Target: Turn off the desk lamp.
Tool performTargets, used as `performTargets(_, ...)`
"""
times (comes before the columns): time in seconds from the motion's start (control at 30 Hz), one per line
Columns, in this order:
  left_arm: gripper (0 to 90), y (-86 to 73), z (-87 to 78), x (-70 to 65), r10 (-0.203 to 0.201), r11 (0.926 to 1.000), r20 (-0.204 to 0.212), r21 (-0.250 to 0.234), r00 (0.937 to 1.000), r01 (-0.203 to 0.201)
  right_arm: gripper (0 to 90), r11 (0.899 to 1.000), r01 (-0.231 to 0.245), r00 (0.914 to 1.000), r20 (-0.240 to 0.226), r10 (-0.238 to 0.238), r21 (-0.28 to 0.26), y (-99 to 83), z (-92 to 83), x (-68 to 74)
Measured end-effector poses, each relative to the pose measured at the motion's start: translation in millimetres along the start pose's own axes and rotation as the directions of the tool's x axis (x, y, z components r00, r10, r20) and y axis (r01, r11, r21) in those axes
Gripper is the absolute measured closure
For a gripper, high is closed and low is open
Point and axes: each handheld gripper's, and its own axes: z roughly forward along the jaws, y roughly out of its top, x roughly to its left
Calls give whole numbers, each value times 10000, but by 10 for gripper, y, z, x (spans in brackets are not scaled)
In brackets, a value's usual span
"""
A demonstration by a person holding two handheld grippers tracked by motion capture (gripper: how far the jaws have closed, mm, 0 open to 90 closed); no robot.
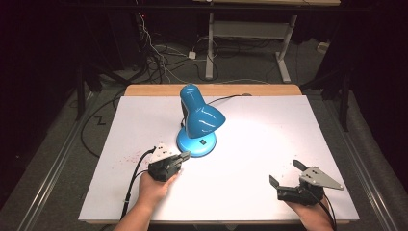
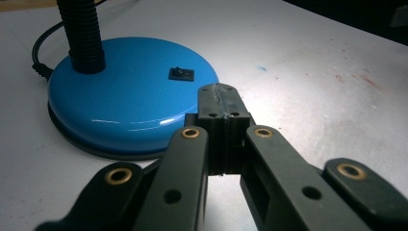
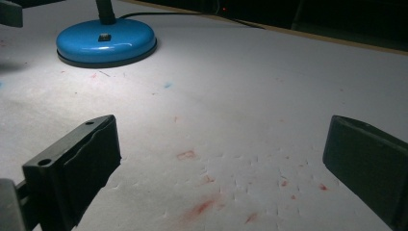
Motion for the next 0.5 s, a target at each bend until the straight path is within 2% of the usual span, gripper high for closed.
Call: performTargets(0.5, 879, 71, 199, -70, 372, 9992, -103, -158, 9993, -374, 3, 10000, 4, 10000, -3, -4, -48, 5, -15, -12)
